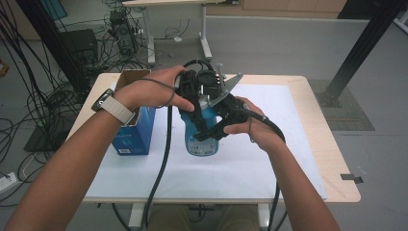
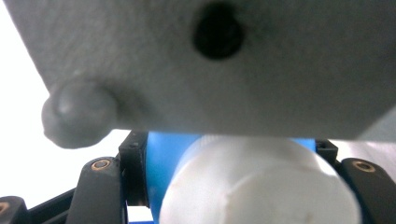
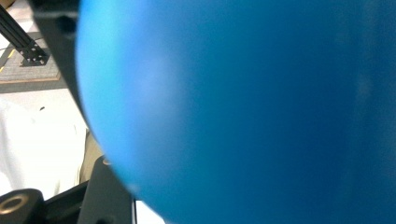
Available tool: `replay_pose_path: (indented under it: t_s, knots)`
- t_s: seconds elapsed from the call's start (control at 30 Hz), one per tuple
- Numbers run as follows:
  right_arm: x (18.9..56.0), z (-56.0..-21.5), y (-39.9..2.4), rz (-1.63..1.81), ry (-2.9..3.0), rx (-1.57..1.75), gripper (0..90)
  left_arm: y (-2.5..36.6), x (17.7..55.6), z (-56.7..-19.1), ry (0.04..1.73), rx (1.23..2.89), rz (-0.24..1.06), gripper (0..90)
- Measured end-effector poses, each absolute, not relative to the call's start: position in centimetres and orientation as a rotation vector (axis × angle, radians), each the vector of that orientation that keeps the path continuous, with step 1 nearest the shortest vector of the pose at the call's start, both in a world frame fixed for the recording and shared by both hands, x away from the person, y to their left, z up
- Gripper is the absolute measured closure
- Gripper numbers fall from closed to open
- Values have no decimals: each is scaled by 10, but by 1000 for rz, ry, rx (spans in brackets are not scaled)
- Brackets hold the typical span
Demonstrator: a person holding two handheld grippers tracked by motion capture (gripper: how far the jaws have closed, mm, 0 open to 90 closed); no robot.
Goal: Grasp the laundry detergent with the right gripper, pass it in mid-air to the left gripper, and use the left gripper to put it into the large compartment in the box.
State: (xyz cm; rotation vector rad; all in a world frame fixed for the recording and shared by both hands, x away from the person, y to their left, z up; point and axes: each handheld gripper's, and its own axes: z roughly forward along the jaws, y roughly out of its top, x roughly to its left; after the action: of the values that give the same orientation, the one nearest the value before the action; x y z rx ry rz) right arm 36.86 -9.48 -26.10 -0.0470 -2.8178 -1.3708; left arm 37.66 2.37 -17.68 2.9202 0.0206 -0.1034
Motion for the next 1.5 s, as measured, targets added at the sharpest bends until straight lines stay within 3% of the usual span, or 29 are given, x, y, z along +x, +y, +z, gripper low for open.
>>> replay_pose_path:
  t_s: [1.5]
  knots:
    - [367, -261, -93, -1341, -2829, -31, 435, 28, 374, -179, 33, 2902, -107, 374]
